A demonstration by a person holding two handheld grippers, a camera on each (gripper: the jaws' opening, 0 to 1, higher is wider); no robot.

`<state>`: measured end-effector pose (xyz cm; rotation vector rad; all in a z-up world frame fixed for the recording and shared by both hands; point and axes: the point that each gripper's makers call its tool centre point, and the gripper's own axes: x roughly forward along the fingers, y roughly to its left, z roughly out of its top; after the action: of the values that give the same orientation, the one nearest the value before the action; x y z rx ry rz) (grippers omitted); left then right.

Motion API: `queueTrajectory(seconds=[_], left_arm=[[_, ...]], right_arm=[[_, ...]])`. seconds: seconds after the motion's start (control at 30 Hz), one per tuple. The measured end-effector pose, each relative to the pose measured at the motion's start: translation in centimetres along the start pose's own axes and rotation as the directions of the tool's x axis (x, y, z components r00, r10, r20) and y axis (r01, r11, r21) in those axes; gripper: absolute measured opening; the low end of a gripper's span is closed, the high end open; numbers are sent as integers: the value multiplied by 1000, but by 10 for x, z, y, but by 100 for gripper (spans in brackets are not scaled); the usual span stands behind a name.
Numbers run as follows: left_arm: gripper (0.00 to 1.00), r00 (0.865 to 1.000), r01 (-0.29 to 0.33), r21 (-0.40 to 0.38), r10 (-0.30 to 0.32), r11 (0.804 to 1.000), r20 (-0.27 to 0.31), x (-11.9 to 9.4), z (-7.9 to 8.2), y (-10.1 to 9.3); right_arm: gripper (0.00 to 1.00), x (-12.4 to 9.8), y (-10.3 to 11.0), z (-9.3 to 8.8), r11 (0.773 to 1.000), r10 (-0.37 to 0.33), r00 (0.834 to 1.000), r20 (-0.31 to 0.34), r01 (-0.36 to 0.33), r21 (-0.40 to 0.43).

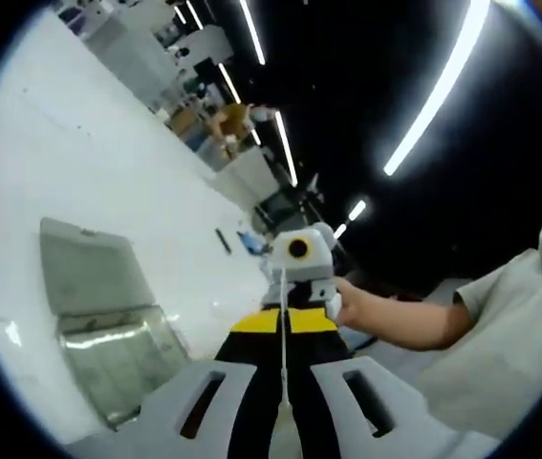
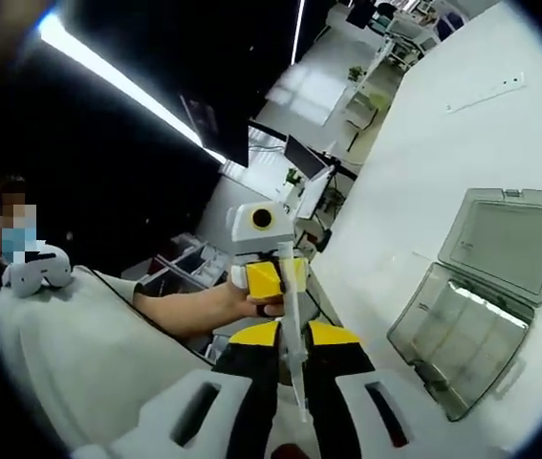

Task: Insert the divider into the dual guide fixture by aligning both edges with the guide slots and pushing it downward to the bottom, including one-sided entry, uneven engagement, binding, and posture correction.

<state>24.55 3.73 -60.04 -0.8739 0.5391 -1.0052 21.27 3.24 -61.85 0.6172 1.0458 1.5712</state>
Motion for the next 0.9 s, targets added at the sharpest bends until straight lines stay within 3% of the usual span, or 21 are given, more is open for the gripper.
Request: queueTrajectory(seconds=[0.47,0.63,0.9], left_arm=[[0,1000,19,-18,-19,1000,9,-3,2,-4],[0,1000,9,-9,-9,1000,2,-3,1,-2],[9,996,-85,74,85,994,-3,-6,1,11]], right_arm=[[0,2,8,1,1000,29,1000,2,-29,5],[0,1,10,1,1000,-18,1000,-24,17,-10],[0,-5,2,5,992,-120,993,-23,120,40]])
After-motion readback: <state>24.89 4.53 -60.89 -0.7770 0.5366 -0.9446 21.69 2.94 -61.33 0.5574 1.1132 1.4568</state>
